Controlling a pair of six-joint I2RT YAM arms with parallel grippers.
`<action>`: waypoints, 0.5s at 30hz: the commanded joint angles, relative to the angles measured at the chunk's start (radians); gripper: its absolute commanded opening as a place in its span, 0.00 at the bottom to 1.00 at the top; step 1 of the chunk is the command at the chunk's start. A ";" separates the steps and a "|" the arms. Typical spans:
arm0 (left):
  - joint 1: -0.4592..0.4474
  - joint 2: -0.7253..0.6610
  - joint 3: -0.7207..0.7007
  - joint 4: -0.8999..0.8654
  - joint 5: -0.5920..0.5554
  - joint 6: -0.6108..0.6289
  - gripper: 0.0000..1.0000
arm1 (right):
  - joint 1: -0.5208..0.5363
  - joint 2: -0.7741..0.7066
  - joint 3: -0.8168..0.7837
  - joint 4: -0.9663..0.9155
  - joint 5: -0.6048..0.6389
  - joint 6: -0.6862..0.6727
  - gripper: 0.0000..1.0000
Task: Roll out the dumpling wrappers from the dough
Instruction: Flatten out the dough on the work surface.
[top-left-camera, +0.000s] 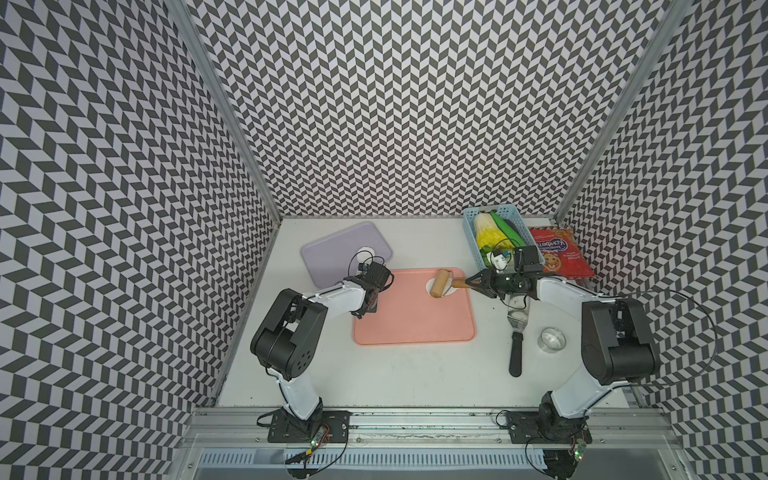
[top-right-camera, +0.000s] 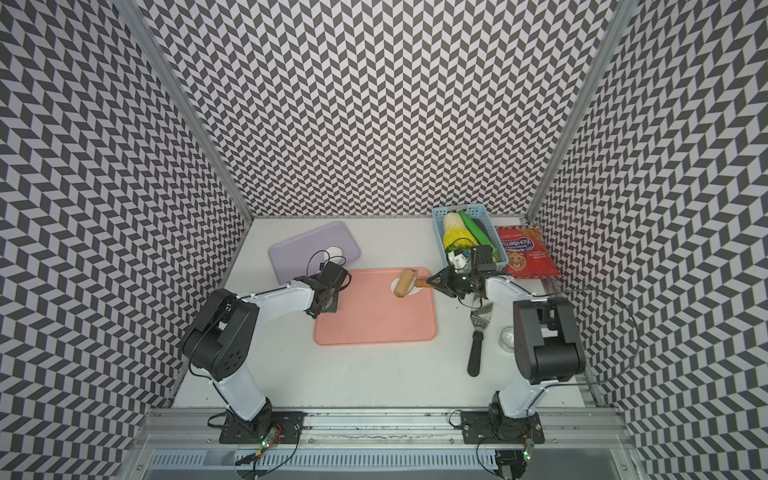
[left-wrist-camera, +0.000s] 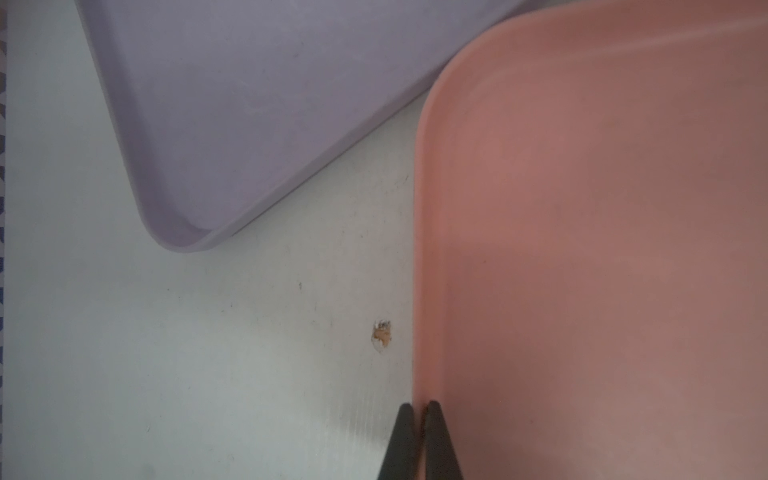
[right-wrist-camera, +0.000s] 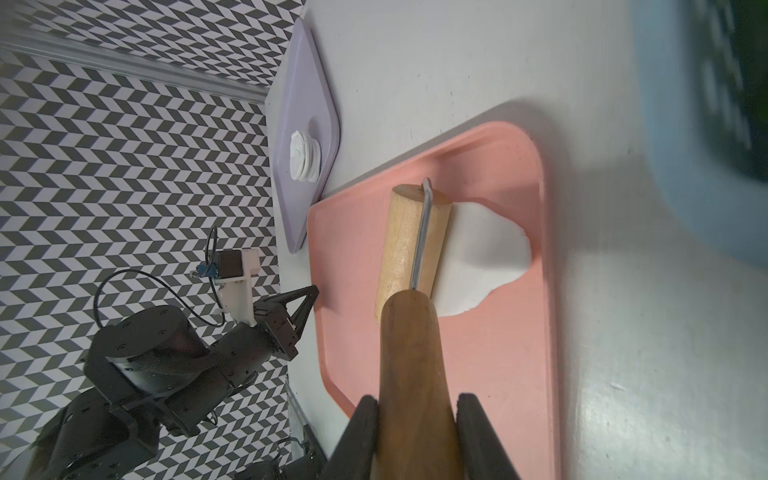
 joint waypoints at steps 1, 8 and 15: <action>0.013 0.065 -0.037 -0.065 -0.022 -0.007 0.00 | 0.024 0.115 -0.085 -0.198 0.305 0.003 0.00; 0.012 0.060 -0.040 -0.066 -0.025 -0.007 0.00 | 0.065 0.150 -0.086 -0.163 0.305 0.030 0.00; 0.011 0.057 -0.041 -0.066 -0.025 -0.007 0.00 | 0.089 0.169 -0.075 -0.132 0.291 0.060 0.00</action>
